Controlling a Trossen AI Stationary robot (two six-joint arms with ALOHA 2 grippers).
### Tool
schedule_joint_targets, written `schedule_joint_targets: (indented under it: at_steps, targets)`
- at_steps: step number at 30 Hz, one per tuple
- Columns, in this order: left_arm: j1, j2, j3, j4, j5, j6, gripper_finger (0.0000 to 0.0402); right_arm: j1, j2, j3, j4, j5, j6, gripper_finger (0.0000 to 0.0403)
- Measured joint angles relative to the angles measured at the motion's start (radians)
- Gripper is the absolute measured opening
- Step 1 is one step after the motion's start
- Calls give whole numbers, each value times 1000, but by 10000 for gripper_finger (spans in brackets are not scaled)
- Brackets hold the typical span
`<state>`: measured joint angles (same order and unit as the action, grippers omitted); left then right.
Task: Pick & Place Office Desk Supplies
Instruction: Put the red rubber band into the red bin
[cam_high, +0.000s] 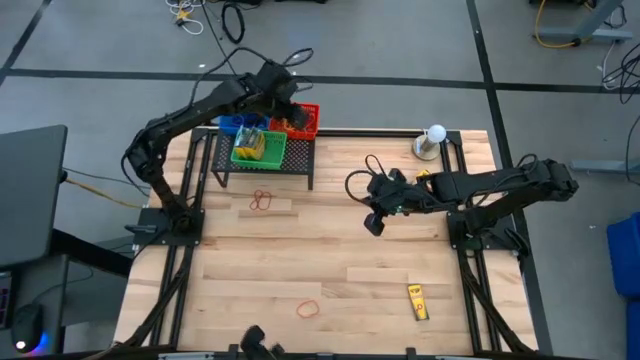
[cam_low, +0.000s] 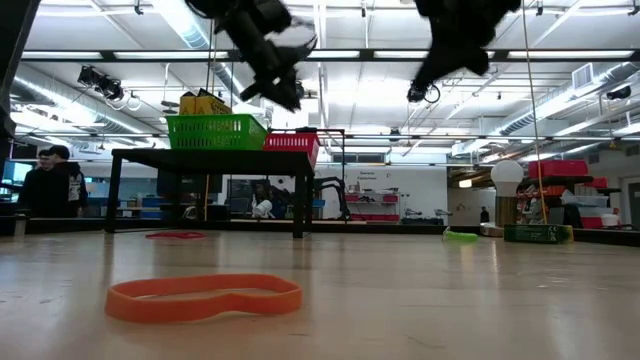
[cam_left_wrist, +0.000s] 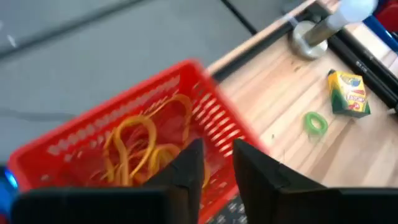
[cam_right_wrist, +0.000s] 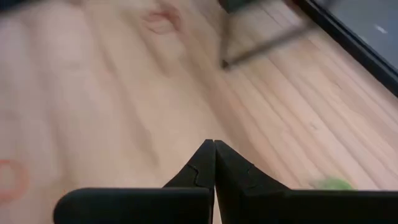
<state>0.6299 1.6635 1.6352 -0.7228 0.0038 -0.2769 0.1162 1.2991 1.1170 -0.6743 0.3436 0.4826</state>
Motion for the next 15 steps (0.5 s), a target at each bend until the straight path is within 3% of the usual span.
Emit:
schedule_joint_targets:
  at_steps: [3, 6, 15]
  targets:
    - [-93, -8, 0, 91, -73, 22, 55, -21, -28, -63, -39, 15, 51, 3]
    - [-175, -8, 0, 181, -78, 81, 14, -41, -78, -153, 6, -25, 100, 3]
    - [-334, -2, 0, 315, -82, 182, 5, -51, -267, -399, 118, -59, 293, 1]
